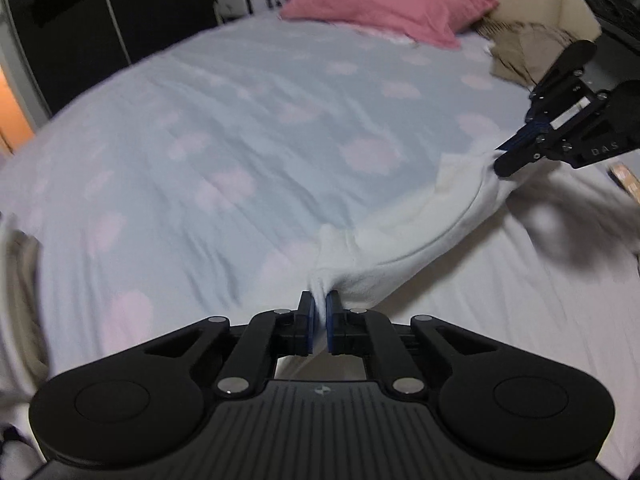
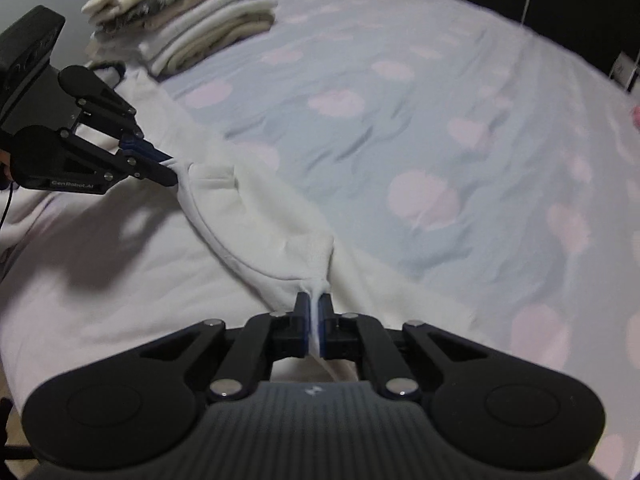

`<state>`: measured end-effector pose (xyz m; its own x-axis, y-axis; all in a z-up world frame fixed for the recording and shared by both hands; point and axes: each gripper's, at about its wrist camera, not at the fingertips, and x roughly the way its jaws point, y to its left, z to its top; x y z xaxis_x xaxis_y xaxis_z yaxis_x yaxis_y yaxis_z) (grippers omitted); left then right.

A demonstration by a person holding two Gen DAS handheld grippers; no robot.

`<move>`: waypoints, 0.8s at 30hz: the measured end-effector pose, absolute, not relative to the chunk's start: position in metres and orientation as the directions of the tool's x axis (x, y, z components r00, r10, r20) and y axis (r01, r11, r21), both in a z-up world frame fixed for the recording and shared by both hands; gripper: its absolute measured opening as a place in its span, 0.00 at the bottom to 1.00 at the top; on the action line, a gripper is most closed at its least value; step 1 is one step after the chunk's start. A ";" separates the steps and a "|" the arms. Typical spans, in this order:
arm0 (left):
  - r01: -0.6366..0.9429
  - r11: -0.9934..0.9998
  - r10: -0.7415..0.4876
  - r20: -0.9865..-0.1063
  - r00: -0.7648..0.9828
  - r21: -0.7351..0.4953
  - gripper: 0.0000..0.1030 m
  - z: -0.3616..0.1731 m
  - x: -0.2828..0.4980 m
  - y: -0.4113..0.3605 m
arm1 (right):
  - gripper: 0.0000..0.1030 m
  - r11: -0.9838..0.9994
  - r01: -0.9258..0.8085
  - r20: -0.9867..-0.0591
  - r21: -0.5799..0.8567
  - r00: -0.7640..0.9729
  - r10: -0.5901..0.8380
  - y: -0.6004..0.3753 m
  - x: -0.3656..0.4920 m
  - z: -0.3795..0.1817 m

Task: Fold clothes
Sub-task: 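Lay the white shirt flat on the bed and open both grippers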

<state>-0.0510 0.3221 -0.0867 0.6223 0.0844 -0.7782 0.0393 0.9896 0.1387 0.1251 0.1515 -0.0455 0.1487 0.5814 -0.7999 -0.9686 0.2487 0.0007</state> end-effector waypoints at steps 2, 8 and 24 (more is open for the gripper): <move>0.015 0.986 0.116 -0.752 0.649 0.164 0.04 -0.070 -0.040 0.331 | 0.05 0.267 -0.963 -0.767 -0.042 0.202 0.609 0.154 0.128 -0.028; -0.054 0.972 0.205 -0.707 0.677 0.230 0.03 -0.043 0.015 0.360 | 0.05 0.328 -0.930 -0.681 -0.162 0.347 0.645 0.186 0.163 0.012; -0.126 0.969 0.248 -0.795 0.553 0.214 0.03 -0.153 0.094 0.419 | 0.04 0.402 -0.892 -0.749 -0.207 0.409 0.521 0.284 0.259 -0.109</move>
<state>0.0941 0.4191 -0.1526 0.5532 0.2481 -0.7952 -0.1265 0.9686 0.2142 0.2592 0.2844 -0.1093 0.4086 0.5210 -0.7494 -0.8921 0.4016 -0.2072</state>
